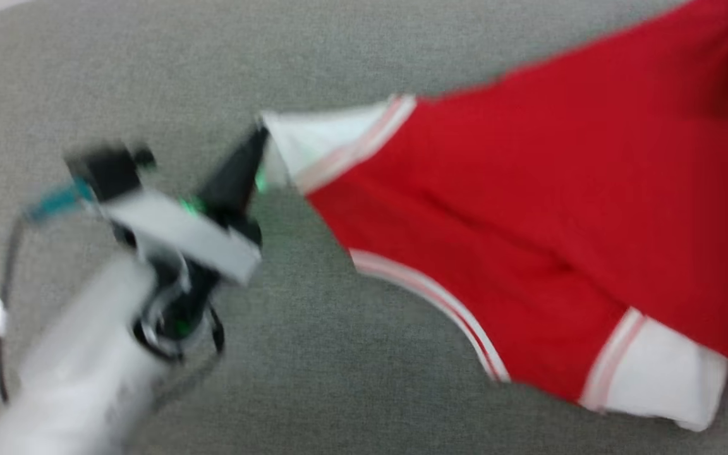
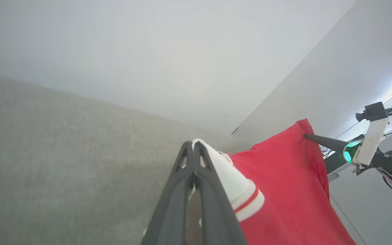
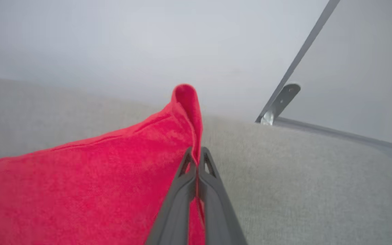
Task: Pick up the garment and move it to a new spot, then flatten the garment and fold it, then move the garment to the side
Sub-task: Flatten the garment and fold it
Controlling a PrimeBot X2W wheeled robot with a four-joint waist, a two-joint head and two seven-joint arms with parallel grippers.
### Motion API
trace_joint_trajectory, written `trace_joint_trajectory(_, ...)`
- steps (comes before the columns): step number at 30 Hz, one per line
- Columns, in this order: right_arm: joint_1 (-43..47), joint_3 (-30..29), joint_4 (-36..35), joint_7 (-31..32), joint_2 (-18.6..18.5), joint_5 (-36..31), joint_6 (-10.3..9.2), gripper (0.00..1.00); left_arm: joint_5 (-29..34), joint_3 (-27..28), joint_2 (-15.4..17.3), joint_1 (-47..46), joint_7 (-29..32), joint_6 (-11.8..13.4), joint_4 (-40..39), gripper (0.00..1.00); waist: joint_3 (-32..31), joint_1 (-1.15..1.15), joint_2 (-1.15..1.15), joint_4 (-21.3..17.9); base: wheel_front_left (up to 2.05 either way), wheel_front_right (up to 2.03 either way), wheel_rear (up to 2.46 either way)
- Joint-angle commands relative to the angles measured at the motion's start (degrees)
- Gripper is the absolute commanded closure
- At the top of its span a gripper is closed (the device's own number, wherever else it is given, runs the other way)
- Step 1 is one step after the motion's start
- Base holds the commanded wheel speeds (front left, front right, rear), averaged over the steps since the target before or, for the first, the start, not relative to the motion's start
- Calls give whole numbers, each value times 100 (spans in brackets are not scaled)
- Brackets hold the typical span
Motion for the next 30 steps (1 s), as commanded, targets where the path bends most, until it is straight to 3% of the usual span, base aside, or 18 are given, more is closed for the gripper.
trace_joint_trajectory(1,-148,-103,48,-109,50,-66,-9,100,35,45,6,-216,36,26,38,100,8,0,0,-19,0,0,0)
trace_joint_trajectory(9,-1432,-976,723,-1250,577,-662,-9,100,297,379,-181,-2606,349,129,1310,100,243,0,0,-211,0,0,0)
trace_joint_trajectory(20,-3380,-2015,1515,-2841,1199,-1541,-10,100,922,851,-412,-5701,-391,157,3664,100,682,0,0,-569,0,0,0)
trace_joint_trajectory(25,-3728,-2088,1961,-3045,1364,-1700,-10,100,1004,1217,-481,-6205,-470,-68,4044,100,667,0,0,-651,0,0,0)
trace_joint_trajectory(30,-3374,-1772,2334,-3042,1397,-1688,-10,100,1047,1442,-632,-5779,-474,-229,4172,100,608,0,0,-622,0,0,0)
